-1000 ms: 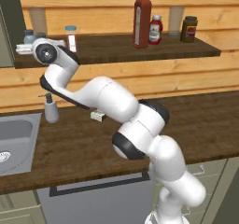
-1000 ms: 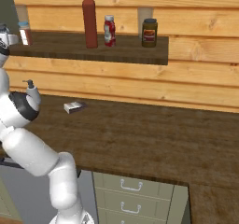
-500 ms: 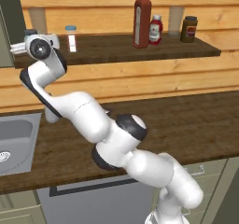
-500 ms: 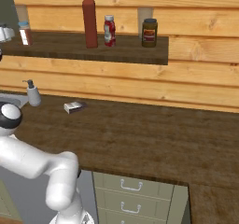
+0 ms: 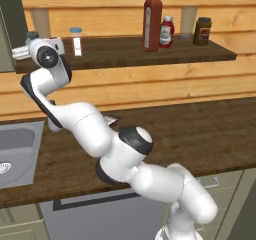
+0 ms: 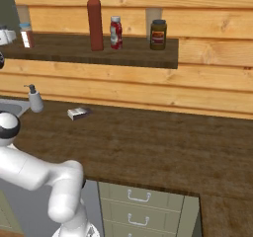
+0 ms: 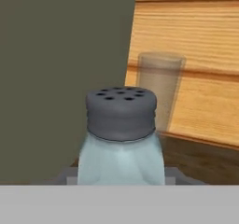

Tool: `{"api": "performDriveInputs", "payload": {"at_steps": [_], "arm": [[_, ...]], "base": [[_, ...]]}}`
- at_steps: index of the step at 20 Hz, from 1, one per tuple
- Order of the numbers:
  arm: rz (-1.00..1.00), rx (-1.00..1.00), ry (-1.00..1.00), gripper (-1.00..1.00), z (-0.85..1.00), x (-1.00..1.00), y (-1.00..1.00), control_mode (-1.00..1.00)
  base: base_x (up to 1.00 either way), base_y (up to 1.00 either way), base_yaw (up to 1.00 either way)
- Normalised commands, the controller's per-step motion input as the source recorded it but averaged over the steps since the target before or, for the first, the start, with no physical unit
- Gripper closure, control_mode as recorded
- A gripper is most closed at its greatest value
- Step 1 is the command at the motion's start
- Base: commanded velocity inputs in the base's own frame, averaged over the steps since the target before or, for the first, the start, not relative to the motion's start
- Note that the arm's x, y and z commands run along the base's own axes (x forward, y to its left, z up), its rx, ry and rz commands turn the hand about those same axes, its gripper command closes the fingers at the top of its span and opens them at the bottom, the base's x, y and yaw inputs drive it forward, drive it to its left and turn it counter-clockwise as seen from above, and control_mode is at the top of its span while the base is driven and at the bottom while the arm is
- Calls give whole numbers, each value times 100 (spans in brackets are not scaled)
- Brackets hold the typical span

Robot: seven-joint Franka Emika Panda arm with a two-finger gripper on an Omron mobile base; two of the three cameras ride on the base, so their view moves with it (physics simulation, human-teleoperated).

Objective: Put the shaker and condiment bottle from the counter next to their counterparts in the cabinet.

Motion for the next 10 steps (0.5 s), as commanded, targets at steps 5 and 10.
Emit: {"api": "performDriveInputs", "payload": {"at_steps": [5, 10], "arm": [[0, 1, 3, -100, -15, 0, 1, -100], [0, 8, 5, -100, 2, -1, 0, -100]], "base": [[0, 0, 0], [0, 0, 0]]}}
